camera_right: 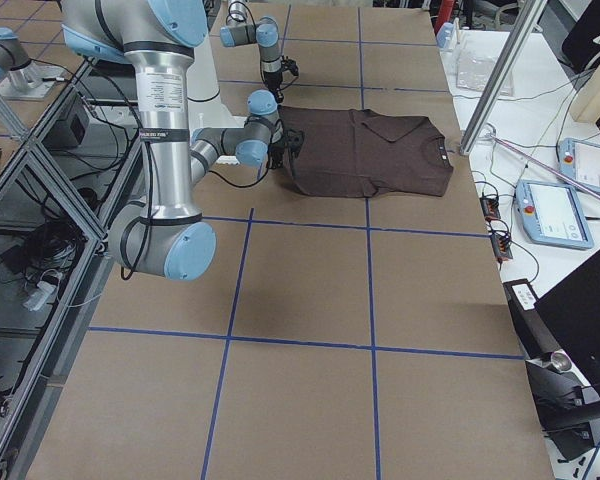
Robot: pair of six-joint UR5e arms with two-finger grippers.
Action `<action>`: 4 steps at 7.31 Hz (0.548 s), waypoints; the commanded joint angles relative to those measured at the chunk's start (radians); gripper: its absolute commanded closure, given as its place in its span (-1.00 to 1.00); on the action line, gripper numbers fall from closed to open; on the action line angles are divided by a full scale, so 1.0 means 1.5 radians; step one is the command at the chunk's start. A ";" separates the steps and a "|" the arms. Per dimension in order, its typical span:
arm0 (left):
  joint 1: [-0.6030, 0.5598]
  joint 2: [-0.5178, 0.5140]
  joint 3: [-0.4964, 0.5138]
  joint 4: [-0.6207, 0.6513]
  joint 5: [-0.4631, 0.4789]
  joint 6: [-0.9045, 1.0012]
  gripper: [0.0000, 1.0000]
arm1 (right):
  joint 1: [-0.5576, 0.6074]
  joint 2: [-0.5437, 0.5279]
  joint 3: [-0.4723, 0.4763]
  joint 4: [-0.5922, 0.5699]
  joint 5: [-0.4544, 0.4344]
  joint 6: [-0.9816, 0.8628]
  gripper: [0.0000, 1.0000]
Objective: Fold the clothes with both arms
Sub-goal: 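Grasp the hem corners with both grippers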
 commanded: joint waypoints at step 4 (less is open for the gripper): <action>0.012 0.007 -0.107 0.016 -0.015 0.028 1.00 | 0.018 -0.067 0.096 -0.002 0.115 0.002 1.00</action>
